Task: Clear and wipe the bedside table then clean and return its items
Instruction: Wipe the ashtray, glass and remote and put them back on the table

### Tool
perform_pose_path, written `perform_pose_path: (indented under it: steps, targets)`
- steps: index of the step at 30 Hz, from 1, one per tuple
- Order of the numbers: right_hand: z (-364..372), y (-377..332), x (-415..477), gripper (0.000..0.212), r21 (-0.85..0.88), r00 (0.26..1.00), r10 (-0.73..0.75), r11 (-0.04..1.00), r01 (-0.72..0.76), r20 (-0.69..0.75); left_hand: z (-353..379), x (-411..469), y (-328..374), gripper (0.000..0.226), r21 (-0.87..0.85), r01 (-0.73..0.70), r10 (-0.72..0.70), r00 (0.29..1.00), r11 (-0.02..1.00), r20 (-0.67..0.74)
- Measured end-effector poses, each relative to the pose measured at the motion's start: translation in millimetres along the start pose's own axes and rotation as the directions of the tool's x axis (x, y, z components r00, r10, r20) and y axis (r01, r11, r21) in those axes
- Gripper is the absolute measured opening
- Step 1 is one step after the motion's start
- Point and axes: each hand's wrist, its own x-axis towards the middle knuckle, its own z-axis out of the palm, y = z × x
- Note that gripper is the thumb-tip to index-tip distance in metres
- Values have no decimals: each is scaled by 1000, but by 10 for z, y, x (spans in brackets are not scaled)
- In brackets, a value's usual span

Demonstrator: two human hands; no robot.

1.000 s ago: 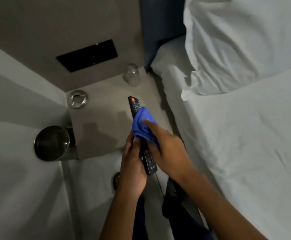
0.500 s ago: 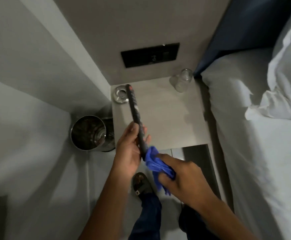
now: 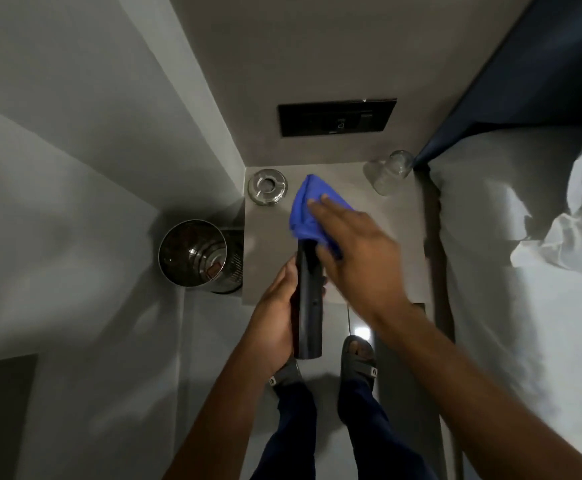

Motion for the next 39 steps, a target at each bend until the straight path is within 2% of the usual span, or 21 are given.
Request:
perform_pose_path:
  steps: [2, 4, 7, 11, 13, 15, 17, 19, 22, 24, 28, 34, 37, 39]
  targets:
    - [87, -72, -109, 51, 28, 997, -31, 999, 29, 72, 67, 39, -18, 34, -25, -12, 10, 997, 1000, -83]
    - [151, -91, -277, 48, 106, 997, 4, 994, -12, 72, 111, 93, -33, 33, -100, -49, 33, 988, 994, -153]
    - [200, -40, -497, 44, 263, 972, 214, 936, -233, 100, 156, 157, -72, 32, -127, -86, 62, 981, 988, -182]
    - [173, 52, -685, 31, 425, 865, 410, 755, -499, 288, 248, 224, -97, 41, -88, -107, 82, 963, 990, -255]
    - [120, 144, -757, 28, 479, 817, 457, 662, -577, 352, 307, 306, -143, 42, 43, -132, 139, 942, 990, -306]
    - [92, 273, -828, 26, 471, 788, 476, 632, -615, 390, 327, 429, -238, 51, 228, -142, 215, 915, 963, -341]
    - [93, 442, -902, 23, 405, 750, 494, 637, -656, 440, 324, 609, -374, 58, 420, -113, 285, 883, 900, -373]
    - [102, 643, -964, 19, 338, 701, 538, 624, -704, 467, 312, 839, -520, 57, 635, -52, 380, 837, 771, -393]
    - [174, 977, -960, 24, 258, 660, 618, 617, -744, 428, 256, 1271, -686, 46, 880, 102, 472, 812, 464, -343]
    - [243, 1174, -902, 28, 239, 651, 629, 615, -751, 426, 241, 1532, -751, 42, 904, 197, 447, 816, 381, -366]
    - [307, 1440, -868, 25, 257, 675, 582, 639, -725, 455, 215, 1895, -866, 41, 863, 334, 388, 790, 379, -476]
    - [312, 1808, -983, 22, 303, 683, 590, 618, -726, 431, 165, 2240, -1146, 49, 842, 383, 436, 729, 379, -528]
    - [310, 1892, -1070, 23, 289, 689, 619, 628, -722, 377, 112, 2330, -1197, 52, 860, 374, 454, 736, 347, -503]
    - [316, 1924, -1115, 23, 286, 689, 629, 629, -723, 359, 78, 2340, -1211, 59, 872, 398, 434, 758, 284, -487]
